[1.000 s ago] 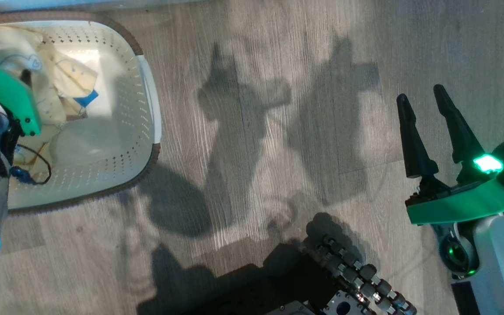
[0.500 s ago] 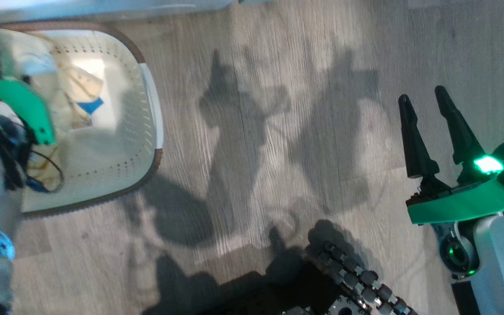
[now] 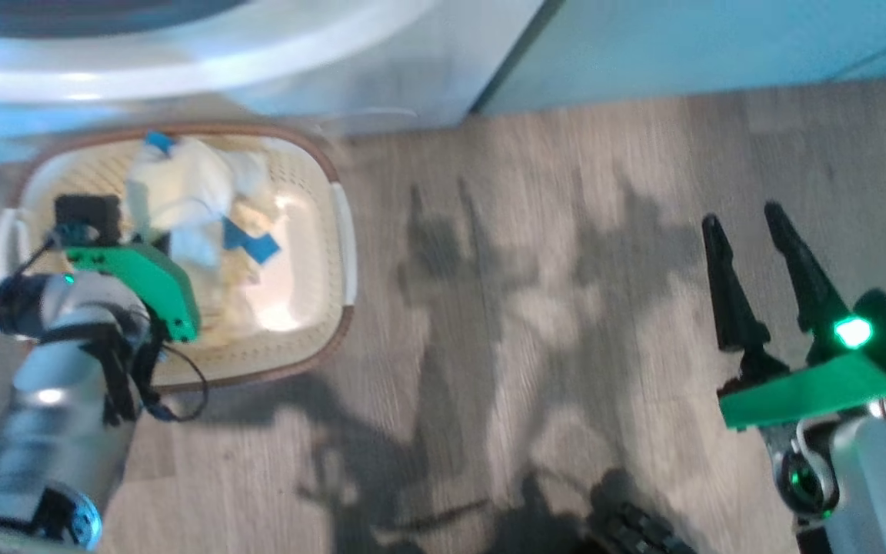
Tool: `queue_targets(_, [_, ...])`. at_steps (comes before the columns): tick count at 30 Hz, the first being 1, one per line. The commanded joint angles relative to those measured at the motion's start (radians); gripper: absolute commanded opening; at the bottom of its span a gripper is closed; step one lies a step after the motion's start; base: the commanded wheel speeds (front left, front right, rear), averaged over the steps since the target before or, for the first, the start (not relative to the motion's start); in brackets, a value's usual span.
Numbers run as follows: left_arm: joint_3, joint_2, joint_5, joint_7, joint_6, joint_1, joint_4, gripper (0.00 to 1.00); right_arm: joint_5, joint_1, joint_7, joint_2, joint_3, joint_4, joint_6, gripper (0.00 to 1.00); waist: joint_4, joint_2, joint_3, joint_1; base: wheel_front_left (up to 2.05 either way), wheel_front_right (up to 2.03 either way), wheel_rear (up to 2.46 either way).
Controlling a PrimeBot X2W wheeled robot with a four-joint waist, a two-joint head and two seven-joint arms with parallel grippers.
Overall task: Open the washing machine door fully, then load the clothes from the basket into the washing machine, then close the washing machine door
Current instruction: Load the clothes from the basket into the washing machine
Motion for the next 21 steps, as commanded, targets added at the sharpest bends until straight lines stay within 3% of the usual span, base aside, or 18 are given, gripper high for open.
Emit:
queue_targets(1, [0.013,0.028,-0.020,-0.012,-0.001,0.035,-0.036,0.00,-0.006,0.035,-0.009,-0.012,0.004,-0.021,0.005,1.00,0.053,-0.0001,-0.078,0.0001,0.00,0.00,0.00])
queue_targets(21, [0.135,0.023,-0.102,-0.014,0.000,0.386,-0.496,0.00,-0.002,0.171,-0.009,-0.039,-0.010,0.007,0.005,1.00,0.140,-0.0001,-0.355,0.0001,0.00,0.00,0.00])
